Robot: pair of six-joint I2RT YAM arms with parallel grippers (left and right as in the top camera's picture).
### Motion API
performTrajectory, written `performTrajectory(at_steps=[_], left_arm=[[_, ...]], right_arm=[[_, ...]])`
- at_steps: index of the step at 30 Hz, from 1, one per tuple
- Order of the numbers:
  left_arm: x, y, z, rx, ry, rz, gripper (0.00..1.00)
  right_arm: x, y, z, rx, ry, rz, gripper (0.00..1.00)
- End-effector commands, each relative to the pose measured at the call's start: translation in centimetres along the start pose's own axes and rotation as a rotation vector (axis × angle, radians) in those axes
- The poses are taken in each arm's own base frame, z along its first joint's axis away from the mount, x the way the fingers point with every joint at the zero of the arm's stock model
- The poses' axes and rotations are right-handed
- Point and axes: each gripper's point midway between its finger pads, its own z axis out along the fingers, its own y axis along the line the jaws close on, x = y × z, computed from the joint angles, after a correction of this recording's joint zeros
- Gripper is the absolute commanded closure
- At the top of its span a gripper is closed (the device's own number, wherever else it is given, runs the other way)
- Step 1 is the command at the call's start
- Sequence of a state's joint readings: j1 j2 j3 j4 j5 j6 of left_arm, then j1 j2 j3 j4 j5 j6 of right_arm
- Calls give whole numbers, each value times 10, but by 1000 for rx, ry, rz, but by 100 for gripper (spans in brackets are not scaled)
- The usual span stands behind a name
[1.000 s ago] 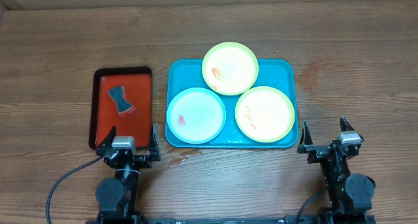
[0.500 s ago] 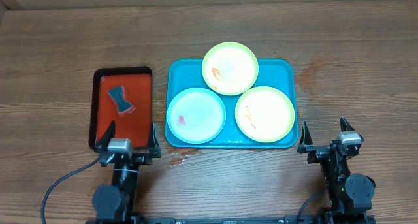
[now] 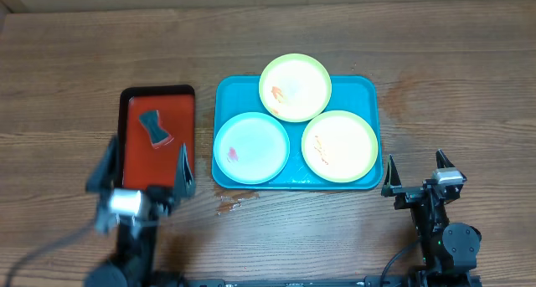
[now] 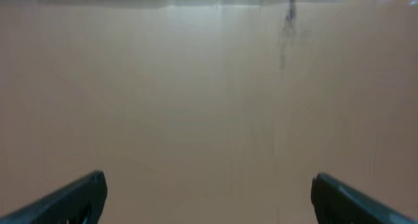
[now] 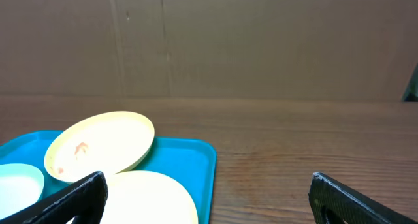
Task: Clean dirty plates on tray and stack at the side
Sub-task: 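Move the left gripper over the red tray and grasp the sponge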
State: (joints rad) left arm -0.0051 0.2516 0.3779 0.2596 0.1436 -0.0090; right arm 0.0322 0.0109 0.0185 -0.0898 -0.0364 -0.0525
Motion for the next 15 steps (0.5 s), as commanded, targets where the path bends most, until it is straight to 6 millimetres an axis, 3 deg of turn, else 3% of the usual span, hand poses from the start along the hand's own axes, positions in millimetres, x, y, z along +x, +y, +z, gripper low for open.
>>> performTrajectory(at_steps=[1,7,10,12,15], left_arm=[[3,15,37,-45,209,30,0],[71,4,92,85,675,-49,0],[104,45,106,-148,842,-158,0],[125,75,104,-335,929,-267,0],[160,95,106,-425,1027,-361,0]], right_arm=[[2,-3,0,14,-4,-1,0],[2,-3,0,14,-4,-1,0],[2,-3,0,14,-4,-1,0],[2,-3,0,14,-4,-1,0],[2,-3,0,14,-4,-1,0]])
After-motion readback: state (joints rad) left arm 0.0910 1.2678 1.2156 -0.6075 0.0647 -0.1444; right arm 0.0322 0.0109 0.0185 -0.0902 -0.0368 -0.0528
